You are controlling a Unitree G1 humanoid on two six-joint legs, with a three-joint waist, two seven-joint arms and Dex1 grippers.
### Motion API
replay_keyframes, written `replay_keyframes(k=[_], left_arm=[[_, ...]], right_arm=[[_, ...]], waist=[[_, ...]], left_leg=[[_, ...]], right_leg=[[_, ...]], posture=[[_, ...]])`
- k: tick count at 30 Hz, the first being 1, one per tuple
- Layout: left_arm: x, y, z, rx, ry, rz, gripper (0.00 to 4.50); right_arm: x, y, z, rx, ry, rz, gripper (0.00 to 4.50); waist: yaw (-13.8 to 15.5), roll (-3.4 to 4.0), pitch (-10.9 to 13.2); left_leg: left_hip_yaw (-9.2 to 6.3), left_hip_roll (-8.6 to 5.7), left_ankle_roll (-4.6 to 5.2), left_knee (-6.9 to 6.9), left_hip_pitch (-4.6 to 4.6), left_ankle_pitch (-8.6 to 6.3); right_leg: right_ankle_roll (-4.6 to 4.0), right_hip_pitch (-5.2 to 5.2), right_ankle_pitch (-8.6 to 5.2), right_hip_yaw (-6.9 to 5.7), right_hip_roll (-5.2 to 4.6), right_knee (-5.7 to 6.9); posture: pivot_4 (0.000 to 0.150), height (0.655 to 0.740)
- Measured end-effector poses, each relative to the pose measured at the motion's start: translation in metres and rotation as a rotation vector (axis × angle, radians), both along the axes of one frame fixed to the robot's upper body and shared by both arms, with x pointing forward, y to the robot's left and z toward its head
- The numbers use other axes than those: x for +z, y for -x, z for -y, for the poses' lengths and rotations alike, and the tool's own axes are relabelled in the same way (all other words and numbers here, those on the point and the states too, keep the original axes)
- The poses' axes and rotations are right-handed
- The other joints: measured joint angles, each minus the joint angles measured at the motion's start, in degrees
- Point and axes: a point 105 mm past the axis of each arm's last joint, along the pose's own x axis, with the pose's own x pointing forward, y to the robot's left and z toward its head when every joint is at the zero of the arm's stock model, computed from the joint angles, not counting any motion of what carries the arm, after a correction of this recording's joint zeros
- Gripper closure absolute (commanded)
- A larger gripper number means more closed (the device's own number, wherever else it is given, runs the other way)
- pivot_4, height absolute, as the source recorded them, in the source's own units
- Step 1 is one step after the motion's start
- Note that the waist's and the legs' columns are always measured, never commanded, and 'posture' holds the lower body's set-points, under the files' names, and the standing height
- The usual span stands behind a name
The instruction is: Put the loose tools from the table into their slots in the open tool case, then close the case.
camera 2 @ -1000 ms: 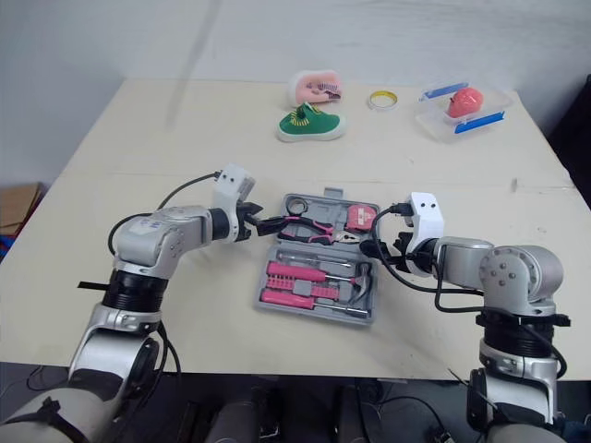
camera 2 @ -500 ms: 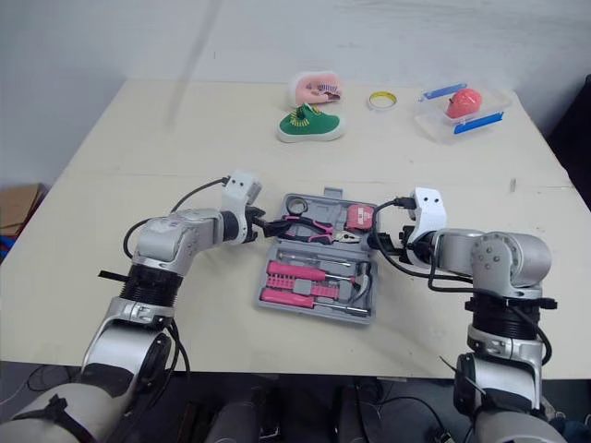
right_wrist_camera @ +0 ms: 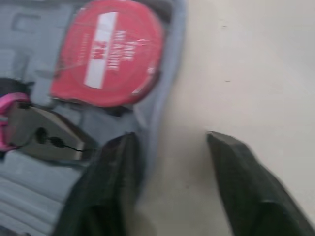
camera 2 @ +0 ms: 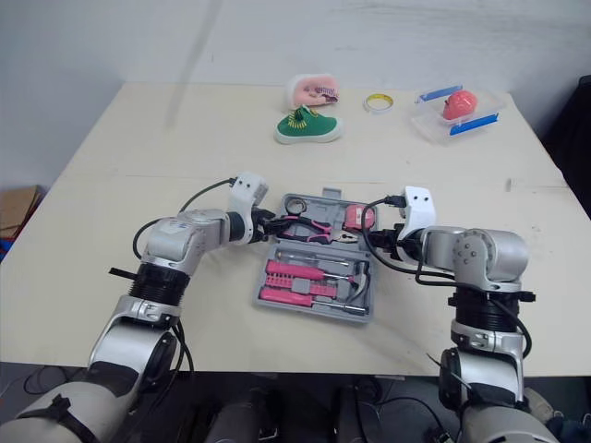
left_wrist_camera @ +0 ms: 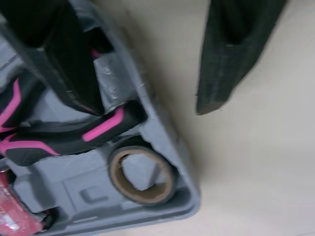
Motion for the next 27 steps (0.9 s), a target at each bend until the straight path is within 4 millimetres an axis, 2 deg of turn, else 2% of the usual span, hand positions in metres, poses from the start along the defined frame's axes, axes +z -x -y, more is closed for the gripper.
replay_keyframes(k=[2,3,4,11,15,19,22,27], left_arm=[[0.001,0.002,0.000,-0.001,0.006,0.001,4.12],[0.002,0.002,0.001,-0.001,0.012,-0.002,4.44],[0.003,0.002,0.001,0.005,0.023,-0.005,4.49],[0.006,0.003,-0.005,0.041,0.117,0.033,4.49],[0.010,0.005,-0.008,0.035,0.199,0.171,4.49],[0.013,0.009,-0.012,0.016,0.206,0.346,4.49],[0.012,0.014,-0.015,-0.003,0.188,0.449,4.49],[0.003,0.036,-0.027,-0.106,0.056,0.708,4.49]], right_arm=[[0.001,0.000,-0.002,0.002,-0.013,0.004,4.48],[0.002,-0.001,-0.001,-0.005,-0.016,0.011,4.50],[0.003,-0.001,-0.001,-0.006,-0.018,0.016,4.50],[0.008,-0.001,0.000,-0.006,-0.026,0.137,4.50],[0.015,0.002,0.003,0.018,0.008,0.323,4.50],[0.023,0.006,0.003,0.075,0.110,0.531,4.50],[0.021,0.010,0.002,0.106,0.165,0.648,4.50],[0.015,0.026,0.002,0.253,0.412,0.929,4.50]], waist=[[0.2,0.00,0.0],[0.3,0.01,0.0],[0.3,0.03,0.0],[0.2,0.08,0.0],[0.2,0.13,0.1],[0.2,0.15,0.1],[0.1,0.15,0.1],[0.1,0.16,0.1]], left_leg=[[-0.01,-0.02,0.00,0.02,-0.01,0.00],[-0.02,-0.07,0.02,0.03,-0.01,0.00],[-0.02,-0.10,0.04,0.03,-0.01,0.00],[0.00,-0.08,0.03,-0.05,-0.06,0.00],[0.03,-0.10,0.02,-0.11,-0.19,-0.01],[0.14,-0.09,0.05,-0.11,-0.23,-0.02],[0.21,-0.06,0.08,-0.13,-0.22,-0.03],[0.31,-0.04,0.10,-0.11,-0.15,-0.06]], right_leg=[[0.00,0.00,0.00,-0.01,-0.03,0.00],[0.00,0.01,0.00,-0.01,-0.08,0.01],[0.04,0.02,0.02,-0.01,-0.12,0.00],[0.05,-0.06,0.05,0.00,-0.08,-0.03],[0.05,-0.15,0.05,-0.03,-0.04,-0.06],[0.10,-0.18,0.07,-0.15,0.03,-0.09],[0.11,-0.19,0.07,-0.26,0.07,-0.12],[0.11,-0.18,0.07,-0.28,0.07,-0.30]], posture=[[0.150,0.7400],[0.150,0.7400],[0.150,0.7400],[0.150,0.7400],[0.150,0.7400],[0.150,0.7400],[0.150,0.7400],[0.150,0.7400]])
